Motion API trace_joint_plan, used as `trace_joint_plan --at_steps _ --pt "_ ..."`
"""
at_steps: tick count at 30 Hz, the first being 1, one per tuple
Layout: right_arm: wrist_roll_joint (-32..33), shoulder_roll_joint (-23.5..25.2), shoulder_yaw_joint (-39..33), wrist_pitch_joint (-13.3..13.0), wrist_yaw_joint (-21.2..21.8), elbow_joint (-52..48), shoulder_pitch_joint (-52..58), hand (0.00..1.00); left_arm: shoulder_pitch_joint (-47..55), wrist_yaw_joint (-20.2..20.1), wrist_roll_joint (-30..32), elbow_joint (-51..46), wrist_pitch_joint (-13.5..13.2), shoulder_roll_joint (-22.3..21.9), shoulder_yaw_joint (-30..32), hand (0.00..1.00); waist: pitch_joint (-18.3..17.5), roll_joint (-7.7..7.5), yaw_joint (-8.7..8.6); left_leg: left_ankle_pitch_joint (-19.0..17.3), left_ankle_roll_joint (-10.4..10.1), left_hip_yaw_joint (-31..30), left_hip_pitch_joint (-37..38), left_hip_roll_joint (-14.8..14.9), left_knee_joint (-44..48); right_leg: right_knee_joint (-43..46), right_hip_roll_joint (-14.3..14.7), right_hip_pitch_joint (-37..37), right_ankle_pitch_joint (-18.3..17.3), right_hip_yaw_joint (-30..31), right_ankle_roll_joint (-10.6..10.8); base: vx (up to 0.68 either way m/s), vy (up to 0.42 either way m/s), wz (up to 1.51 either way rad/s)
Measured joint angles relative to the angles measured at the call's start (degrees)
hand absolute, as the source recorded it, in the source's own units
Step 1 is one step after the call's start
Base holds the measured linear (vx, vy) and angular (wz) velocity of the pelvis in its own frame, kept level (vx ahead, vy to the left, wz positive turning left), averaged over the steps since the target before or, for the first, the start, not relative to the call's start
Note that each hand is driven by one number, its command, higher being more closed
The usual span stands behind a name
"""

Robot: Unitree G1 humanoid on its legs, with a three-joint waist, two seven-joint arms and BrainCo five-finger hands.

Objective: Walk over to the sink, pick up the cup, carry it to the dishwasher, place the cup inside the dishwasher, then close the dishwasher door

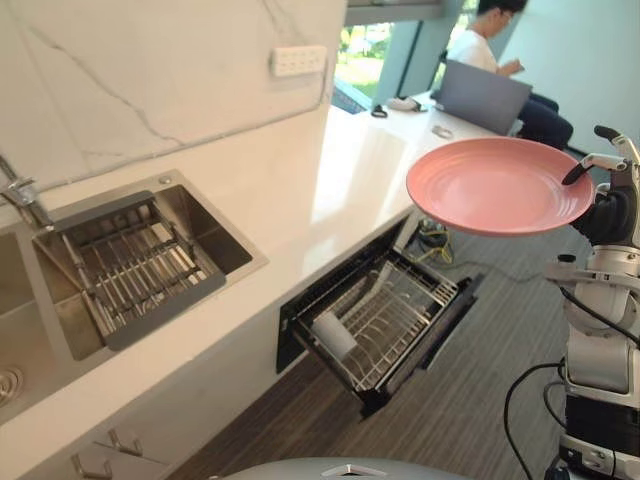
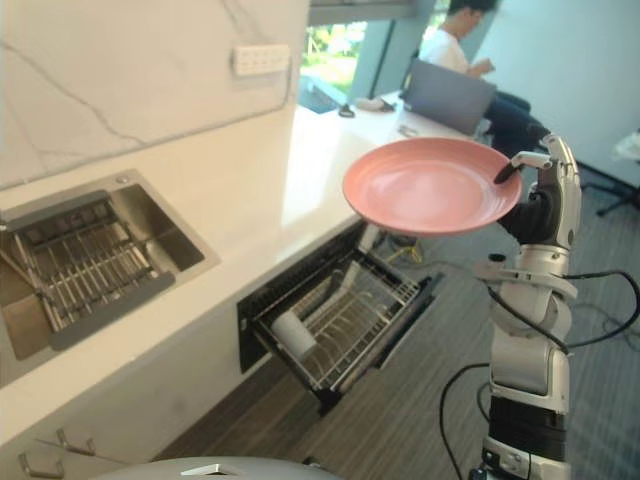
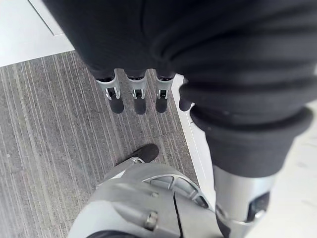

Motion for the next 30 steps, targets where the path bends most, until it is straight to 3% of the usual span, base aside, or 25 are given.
trace_joint_plan --at_steps 4,7,12,19,25,28,30 --pt "0.5 0.1 0.3 0.8 2.5 0.0 3.5 1.0 -0.4 0.9 0.0 -0.5 -0.4 -1.4 -0.1 0.0 1.3 2.07 -1.04 -0.1 0.1 0.3 -3.3 0.9 1.7 -0.4 0.0 -3.6 0.1 0.6 -0.2 -0.14 0.02 -0.12" --pt "0.4 0.3 0.4 1.5 2.2 0.1 3.8 1.0 -2.2 1.7 -0.1 -0.7 -1.6 -1.3 -0.2 0.0 3.2 1.72 -1.42 -0.5 0.5 -0.5 -6.8 2.6 4.9 -0.4 0.4 -6.1 0.7 0.5 -0.7 -0.09 0.025 0.07" --pt "-0.2 1.0 2.3 3.7 -0.3 3.2 -0.2 1.0 -7.2 3.6 -2.3 -3.9 -2.1 0.4 -3.0 0.0 9.6 1.35 -1.62 -2.0 2.3 -3.2 -14.6 4.4 10.4 -0.4 0.4 -11.0 2.7 -0.7 -2.1 -0.12 0.08 0.17" --pt "-0.5 1.1 6.1 7.2 -5.9 15.7 -13.4 1.0 -13.6 5.4 -4.6 -8.5 -1.7 0.5 -7.5 0.0 16.0 2.29 -0.53 -1.7 5.0 -5.4 -21.3 1.8 11.2 0.0 -1.6 -17.4 6.1 -0.1 -3.2 -0.06 0.142 0.03" --pt "-0.8 -0.8 7.5 10.0 -8.5 23.5 -19.2 1.0 -16.5 7.2 -5.8 -12.1 -0.6 0.6 -10.3 0.0 20.4 4.01 1.06 -2.3 5.7 -10.3 -25.1 0.3 11.9 0.0 -2.5 -19.9 7.2 0.5 -3.1 -0.02 0.171 0.03" --pt "-1.1 -3.9 11.6 10.4 -9.3 27.7 -22.2 1.0 -17.7 8.0 -6.5 -13.0 0.7 1.1 -12.0 0.0 21.2 4.43 1.53 -2.7 5.4 -12.5 -27.7 -0.7 11.9 0.0 -3.0 -22.0 7.6 0.5 -3.0 -0.03 0.163 0.07" --pt "-1.4 -6.5 14.4 10.7 -9.3 33.3 -27.6 1.0 -20.1 8.7 -7.5 -13.1 1.5 1.4 -14.0 0.0 22.5 5.58 2.18 -2.2 6.3 -15.4 -29.8 -1.9 11.8 0.0 -3.3 -23.2 7.9 0.1 -3.0 0.0 0.17 0.12"
